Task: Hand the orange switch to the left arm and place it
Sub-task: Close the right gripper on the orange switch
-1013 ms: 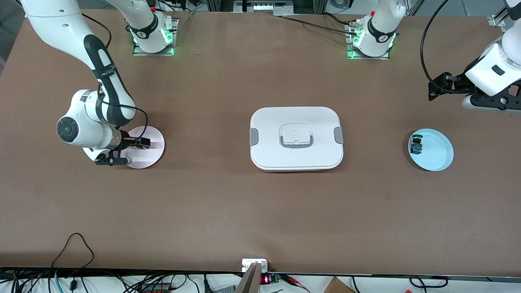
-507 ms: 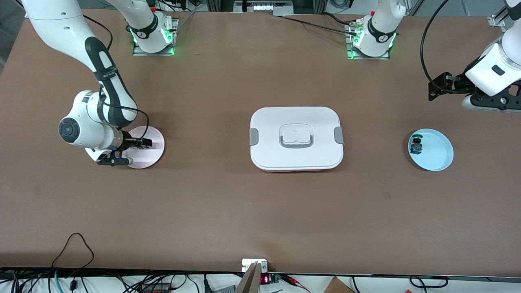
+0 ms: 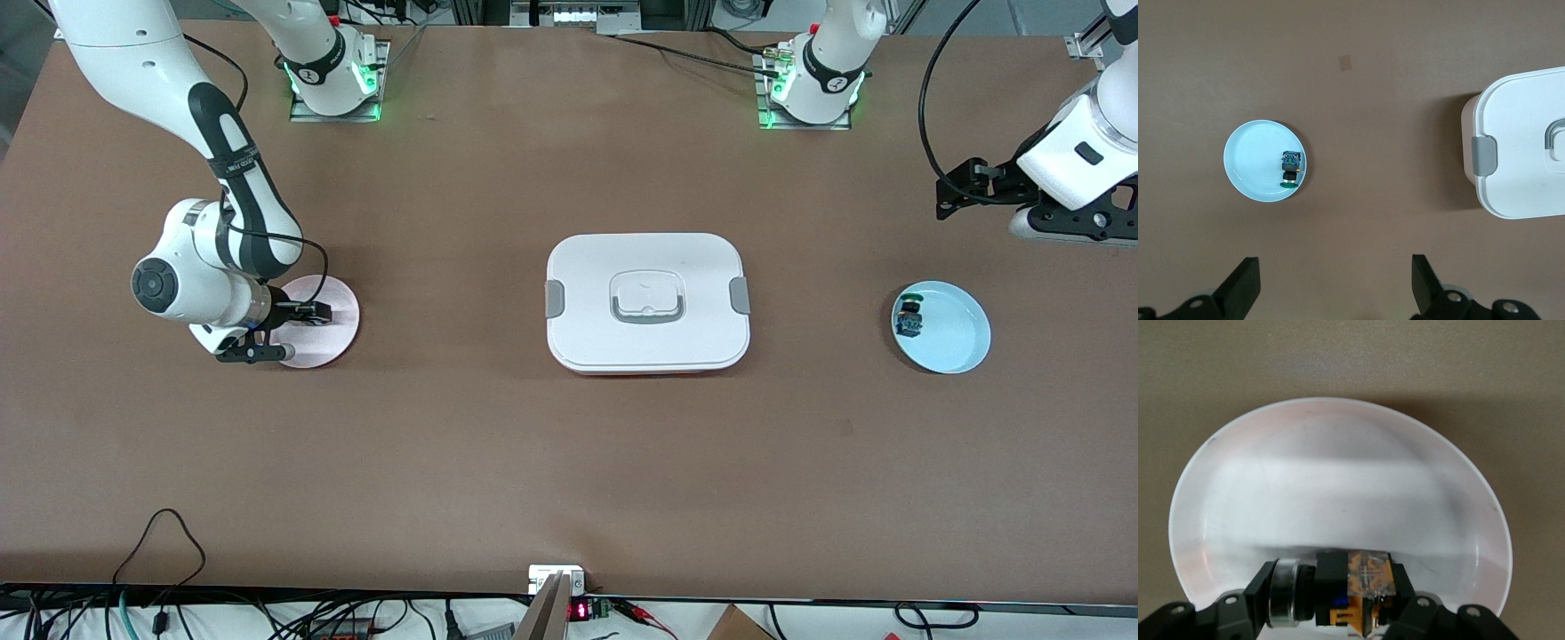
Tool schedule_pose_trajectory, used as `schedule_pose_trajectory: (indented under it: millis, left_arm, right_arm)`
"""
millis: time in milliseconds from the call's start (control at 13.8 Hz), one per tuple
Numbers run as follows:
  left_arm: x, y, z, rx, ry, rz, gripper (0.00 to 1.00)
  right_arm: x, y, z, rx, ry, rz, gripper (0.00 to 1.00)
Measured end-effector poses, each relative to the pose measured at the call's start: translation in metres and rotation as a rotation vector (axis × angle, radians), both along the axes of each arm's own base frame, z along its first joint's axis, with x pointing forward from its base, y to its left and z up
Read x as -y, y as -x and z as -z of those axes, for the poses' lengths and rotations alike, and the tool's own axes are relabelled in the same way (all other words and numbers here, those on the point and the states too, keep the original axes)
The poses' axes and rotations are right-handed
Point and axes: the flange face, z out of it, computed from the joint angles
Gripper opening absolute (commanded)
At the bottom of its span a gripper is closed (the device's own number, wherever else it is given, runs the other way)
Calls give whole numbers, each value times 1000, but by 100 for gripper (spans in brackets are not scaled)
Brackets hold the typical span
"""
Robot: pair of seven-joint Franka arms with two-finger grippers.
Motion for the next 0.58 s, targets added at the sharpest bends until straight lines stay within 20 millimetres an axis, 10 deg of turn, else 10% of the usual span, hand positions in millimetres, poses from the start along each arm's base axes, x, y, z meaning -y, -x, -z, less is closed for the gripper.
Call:
schedule_pose_trajectory:
  millis: [579]
  left_arm:
    - [0,0,0,-1,0,0,100]
  right_arm:
    - [-14,-22,-54,17,-40,-54,2]
